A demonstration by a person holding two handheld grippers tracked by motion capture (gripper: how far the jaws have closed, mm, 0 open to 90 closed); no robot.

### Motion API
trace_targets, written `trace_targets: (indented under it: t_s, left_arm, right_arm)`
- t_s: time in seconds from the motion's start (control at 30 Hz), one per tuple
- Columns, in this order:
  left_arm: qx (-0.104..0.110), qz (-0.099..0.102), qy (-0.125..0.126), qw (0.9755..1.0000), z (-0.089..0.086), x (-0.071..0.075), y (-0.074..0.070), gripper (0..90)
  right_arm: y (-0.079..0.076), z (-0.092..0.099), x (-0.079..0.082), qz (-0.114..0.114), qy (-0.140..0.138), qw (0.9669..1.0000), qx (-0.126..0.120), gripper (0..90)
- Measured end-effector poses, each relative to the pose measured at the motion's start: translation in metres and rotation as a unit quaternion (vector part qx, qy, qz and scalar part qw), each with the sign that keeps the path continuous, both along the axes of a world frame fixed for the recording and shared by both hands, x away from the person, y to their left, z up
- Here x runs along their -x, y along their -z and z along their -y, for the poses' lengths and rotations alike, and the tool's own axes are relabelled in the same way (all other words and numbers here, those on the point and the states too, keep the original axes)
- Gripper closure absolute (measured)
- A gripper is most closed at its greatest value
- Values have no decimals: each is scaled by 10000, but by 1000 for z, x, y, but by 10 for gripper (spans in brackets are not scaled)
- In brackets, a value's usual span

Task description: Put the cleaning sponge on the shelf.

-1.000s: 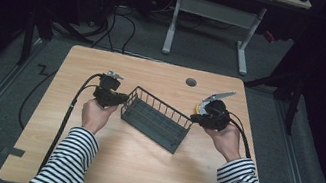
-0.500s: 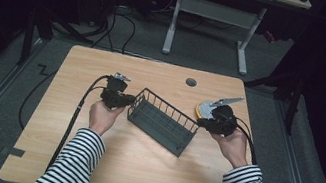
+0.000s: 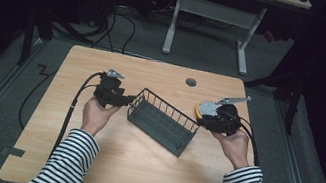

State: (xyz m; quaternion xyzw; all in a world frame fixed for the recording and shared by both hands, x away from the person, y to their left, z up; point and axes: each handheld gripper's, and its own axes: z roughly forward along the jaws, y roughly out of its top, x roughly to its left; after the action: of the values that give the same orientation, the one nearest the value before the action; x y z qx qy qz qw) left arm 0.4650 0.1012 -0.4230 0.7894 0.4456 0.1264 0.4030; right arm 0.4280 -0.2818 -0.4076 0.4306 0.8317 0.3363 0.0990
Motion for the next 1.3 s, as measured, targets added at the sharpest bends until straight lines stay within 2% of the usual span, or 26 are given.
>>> trace_targets:
  t_s: [0.13,0.27,0.4,0.53,0.73,0.83,1.0,1.2,1.3]
  left_arm:
    - [12,193,-119,9997,-12,9,-4,394]
    - [54,234,-318,9992,-26,17,0,369]
    - [40,151,-487,9987,-40,24,13,357]
    - [-88,52,-619,9980,-50,30,28,339]
    - [-134,-94,-833,9964,-64,46,55,338]
    - [-285,-103,-952,9950,-69,53,67,335]
    - [-479,-177,-1055,9931,-73,60,85,327]
    - [-550,-230,-1092,9922,-73,62,98,316]
    - [-721,-201,-1045,9917,-71,62,105,306]
  right_arm:
    - [-5,9,2,170,153,9997,-95,564]
    - [-6,22,1,263,358,9988,-197,544]
    - [1,40,-2,233,599,9975,-300,518]
    - [7,56,-6,181,850,9958,-300,504]
    - [10,67,-13,255,1067,9936,-264,483]
    - [14,70,-19,269,1206,9920,-250,472]
    - [24,79,-31,204,1494,9882,-253,442]
    - [37,89,-41,83,1767,9840,-226,416]
    - [42,92,-46,36,1854,9824,-238,410]
